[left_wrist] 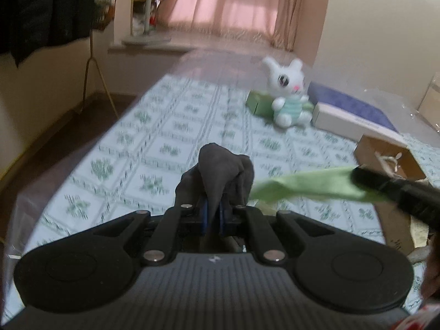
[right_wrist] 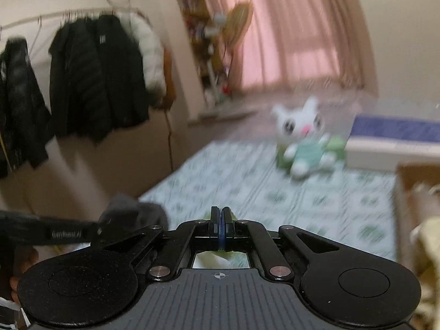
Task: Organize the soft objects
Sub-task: 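Grasp the green cloth with the right gripper while the left holds the grey cloth, then lift the grey and green cloths and carry them toward the box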
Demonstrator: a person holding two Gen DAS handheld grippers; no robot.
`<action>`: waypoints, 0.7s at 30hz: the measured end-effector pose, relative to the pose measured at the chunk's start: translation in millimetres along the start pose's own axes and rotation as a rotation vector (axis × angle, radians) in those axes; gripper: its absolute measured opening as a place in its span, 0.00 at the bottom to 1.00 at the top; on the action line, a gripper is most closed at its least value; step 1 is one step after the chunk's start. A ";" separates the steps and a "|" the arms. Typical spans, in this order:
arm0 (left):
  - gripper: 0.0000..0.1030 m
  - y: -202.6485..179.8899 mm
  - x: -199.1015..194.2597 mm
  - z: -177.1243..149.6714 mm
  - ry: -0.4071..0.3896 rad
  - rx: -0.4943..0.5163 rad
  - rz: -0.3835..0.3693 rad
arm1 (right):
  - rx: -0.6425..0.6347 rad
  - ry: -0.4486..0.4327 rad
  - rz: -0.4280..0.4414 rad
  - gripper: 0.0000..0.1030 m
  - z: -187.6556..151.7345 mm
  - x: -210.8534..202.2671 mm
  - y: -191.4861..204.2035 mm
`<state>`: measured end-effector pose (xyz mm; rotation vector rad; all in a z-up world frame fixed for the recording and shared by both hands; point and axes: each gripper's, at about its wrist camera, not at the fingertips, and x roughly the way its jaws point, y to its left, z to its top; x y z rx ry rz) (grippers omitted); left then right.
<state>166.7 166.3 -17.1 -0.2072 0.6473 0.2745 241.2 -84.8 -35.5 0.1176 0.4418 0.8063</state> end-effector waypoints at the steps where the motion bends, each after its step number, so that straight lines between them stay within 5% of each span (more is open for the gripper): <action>1: 0.06 -2.1 -6.0 2.4 -0.013 0.008 0.001 | 0.001 -0.028 -0.005 0.00 5.9 -12.3 -2.4; 10: 0.06 -22.6 -56.8 5.3 -0.074 0.077 -0.030 | -0.016 -0.090 -0.057 0.00 21.6 -101.6 -11.9; 17: 0.06 -38.9 -68.8 -8.7 -0.046 0.085 -0.072 | -0.039 0.154 -0.103 0.03 -10.8 -100.7 -24.1; 20: 0.06 -41.0 -61.0 -13.7 -0.009 0.079 -0.066 | -0.030 0.242 -0.155 0.23 -32.0 -76.5 -32.1; 21: 0.06 -41.3 -57.5 -14.4 -0.001 0.079 -0.062 | -0.025 0.265 -0.170 0.37 -37.9 -65.9 -34.6</action>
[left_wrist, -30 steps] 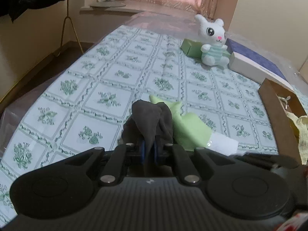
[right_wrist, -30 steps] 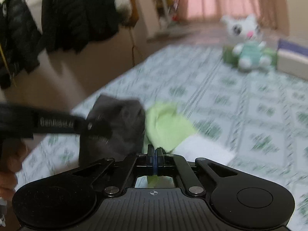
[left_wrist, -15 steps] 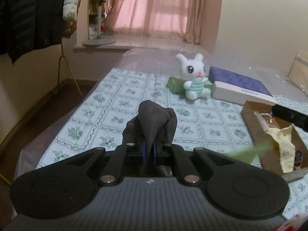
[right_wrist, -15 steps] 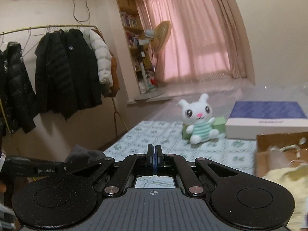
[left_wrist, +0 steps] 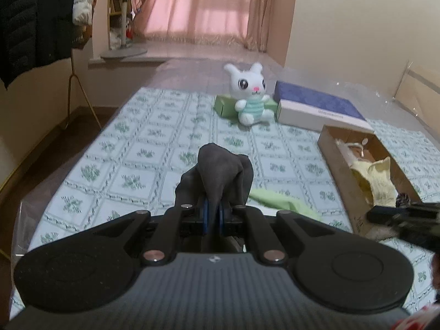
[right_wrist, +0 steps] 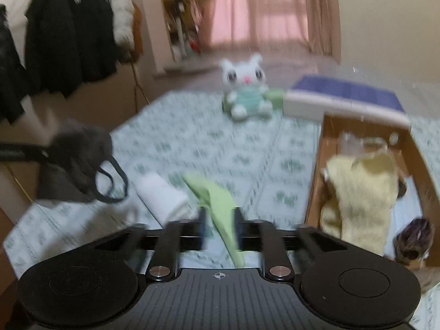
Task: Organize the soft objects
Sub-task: 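Lift the grey and green cloths and carry them toward the box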
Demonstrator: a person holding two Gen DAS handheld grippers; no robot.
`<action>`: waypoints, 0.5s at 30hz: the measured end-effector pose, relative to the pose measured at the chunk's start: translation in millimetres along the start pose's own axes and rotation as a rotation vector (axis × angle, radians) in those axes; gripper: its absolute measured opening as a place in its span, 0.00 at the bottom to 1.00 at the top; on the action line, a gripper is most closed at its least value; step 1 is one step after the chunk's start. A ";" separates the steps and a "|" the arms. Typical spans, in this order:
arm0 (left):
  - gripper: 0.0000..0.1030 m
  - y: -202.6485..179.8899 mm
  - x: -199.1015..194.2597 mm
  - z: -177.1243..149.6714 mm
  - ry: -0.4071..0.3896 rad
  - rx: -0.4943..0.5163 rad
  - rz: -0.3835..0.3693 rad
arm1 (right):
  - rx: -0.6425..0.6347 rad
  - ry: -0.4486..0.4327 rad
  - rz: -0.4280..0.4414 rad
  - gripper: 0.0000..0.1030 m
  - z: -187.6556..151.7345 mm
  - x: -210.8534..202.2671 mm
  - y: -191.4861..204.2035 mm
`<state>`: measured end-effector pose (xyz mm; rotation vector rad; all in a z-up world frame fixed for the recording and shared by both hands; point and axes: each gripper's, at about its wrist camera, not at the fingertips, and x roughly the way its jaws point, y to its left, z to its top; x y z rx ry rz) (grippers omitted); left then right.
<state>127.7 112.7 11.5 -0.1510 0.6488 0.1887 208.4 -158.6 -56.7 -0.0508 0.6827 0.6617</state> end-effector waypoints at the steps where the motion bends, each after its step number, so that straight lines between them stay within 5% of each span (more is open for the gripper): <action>1: 0.06 0.8 3.3 -0.5 0.006 0.003 0.007 | 0.004 0.009 -0.004 0.45 -1.8 8.5 -0.5; 15: 0.06 22.1 73.5 11.8 0.066 -0.005 0.075 | -0.066 0.126 0.014 0.47 12.7 122.5 -8.8</action>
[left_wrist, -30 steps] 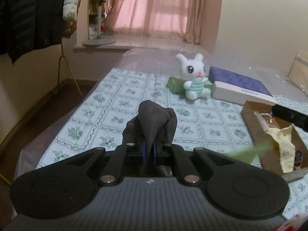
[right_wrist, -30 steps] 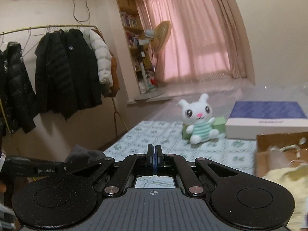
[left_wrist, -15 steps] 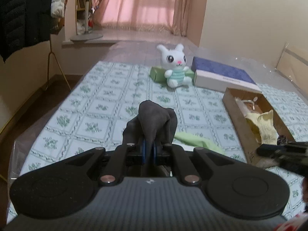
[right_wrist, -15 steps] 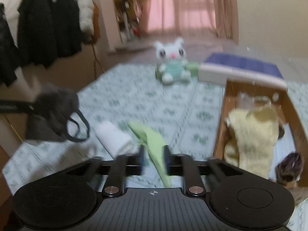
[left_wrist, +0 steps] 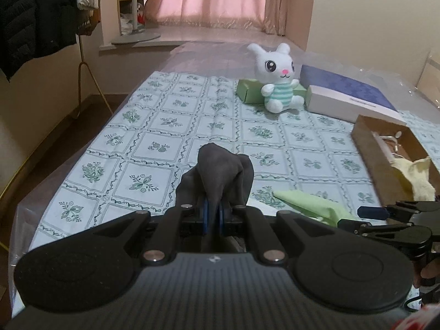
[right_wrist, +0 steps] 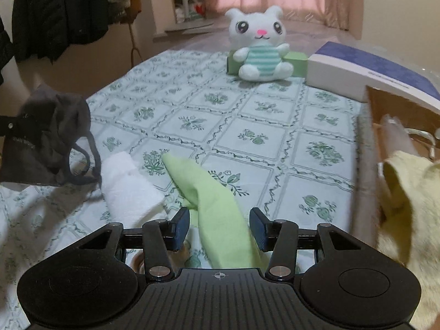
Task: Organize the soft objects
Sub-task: 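Lift the grey and green cloths and carry them toward the box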
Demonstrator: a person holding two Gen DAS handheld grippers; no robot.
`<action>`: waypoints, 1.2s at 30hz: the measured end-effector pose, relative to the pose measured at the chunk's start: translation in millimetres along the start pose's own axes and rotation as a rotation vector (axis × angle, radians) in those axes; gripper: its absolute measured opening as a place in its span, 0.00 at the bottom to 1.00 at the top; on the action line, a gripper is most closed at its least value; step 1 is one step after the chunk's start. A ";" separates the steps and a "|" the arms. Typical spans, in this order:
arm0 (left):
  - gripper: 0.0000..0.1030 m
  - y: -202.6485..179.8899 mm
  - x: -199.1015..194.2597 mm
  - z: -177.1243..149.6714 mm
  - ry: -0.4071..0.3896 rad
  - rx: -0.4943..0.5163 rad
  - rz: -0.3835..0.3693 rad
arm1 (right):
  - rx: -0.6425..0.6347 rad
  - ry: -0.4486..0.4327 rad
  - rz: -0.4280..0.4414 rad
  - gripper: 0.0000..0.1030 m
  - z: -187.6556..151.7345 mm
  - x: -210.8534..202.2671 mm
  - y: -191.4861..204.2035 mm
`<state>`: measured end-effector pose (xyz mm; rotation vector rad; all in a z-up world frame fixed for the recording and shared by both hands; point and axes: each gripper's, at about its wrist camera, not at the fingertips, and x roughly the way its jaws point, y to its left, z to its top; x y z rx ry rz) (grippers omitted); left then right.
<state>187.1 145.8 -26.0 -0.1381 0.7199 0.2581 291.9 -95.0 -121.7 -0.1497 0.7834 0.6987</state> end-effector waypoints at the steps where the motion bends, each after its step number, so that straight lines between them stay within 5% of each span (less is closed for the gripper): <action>1: 0.06 0.3 5.1 1.0 0.005 0.000 0.002 | -0.008 0.005 0.002 0.47 1.1 4.3 -0.6; 7: 0.06 0.6 26.3 6.6 0.021 0.009 0.012 | -0.052 0.035 0.002 0.45 4.1 21.5 0.3; 8: 0.06 0.3 27.0 7.2 0.020 0.009 0.011 | -0.063 0.037 0.001 0.39 3.7 22.2 1.1; 10: 0.06 -1.3 27.1 9.1 0.017 0.012 0.010 | -0.079 0.044 0.005 0.10 4.2 22.7 2.5; 12: 0.06 -3.6 25.1 10.7 0.010 0.018 0.009 | -0.074 0.032 0.009 0.07 4.7 18.4 1.7; 23: 0.06 -35.0 -4.3 31.0 -0.063 0.068 -0.036 | 0.045 -0.122 0.050 0.05 23.9 -51.2 -21.2; 36: 0.06 -161.3 2.1 83.9 -0.102 0.141 -0.325 | 0.340 -0.313 -0.038 0.05 32.4 -150.3 -131.9</action>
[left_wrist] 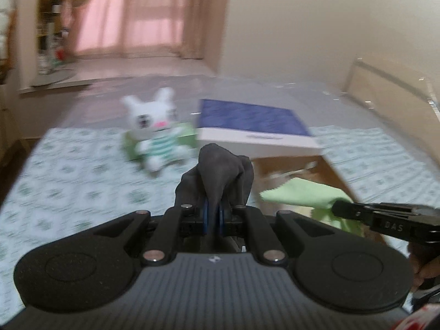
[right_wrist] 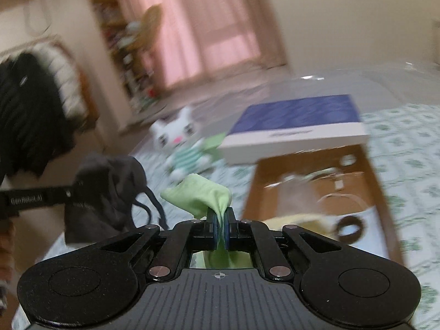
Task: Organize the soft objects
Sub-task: 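Lift the grey and green cloths and carry them toward the box, then lower the grey and green cloths into the box and open both grippers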
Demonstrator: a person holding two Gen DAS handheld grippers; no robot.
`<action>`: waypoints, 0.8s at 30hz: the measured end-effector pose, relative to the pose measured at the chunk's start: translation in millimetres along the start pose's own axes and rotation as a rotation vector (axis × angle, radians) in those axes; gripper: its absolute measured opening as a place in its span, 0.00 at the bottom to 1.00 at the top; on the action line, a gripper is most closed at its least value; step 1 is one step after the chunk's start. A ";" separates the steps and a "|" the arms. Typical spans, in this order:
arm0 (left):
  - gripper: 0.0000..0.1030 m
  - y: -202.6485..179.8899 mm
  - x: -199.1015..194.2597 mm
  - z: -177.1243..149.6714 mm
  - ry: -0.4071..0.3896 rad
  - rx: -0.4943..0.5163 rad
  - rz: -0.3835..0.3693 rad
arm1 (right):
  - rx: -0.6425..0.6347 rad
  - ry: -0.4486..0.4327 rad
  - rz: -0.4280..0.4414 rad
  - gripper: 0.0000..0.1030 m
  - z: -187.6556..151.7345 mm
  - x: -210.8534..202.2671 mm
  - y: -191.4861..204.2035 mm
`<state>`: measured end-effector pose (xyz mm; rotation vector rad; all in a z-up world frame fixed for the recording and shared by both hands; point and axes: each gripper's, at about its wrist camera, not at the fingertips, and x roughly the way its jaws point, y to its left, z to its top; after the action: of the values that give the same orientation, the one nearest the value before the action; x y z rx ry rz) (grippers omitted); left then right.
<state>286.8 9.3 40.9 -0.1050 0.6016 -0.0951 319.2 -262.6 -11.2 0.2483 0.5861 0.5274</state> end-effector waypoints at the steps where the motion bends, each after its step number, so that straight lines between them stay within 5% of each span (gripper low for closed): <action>1: 0.06 -12.6 9.9 6.6 0.000 0.003 -0.034 | 0.021 -0.014 -0.017 0.05 4.5 -3.8 -9.4; 14: 0.06 -105.4 145.3 49.5 0.095 -0.143 -0.296 | 0.229 -0.139 -0.176 0.05 42.8 -1.5 -108.2; 19: 0.06 -116.9 203.8 35.1 0.192 -0.148 -0.265 | 0.209 -0.099 -0.218 0.05 41.7 25.4 -124.3; 24: 0.06 -117.6 245.9 15.4 0.276 -0.038 -0.127 | 0.155 -0.012 -0.243 0.05 30.3 60.5 -129.5</action>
<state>490.4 -135.5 -69.1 -0.1684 0.8724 -0.2239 431.5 -341.0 -62.0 0.3223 0.6364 0.2456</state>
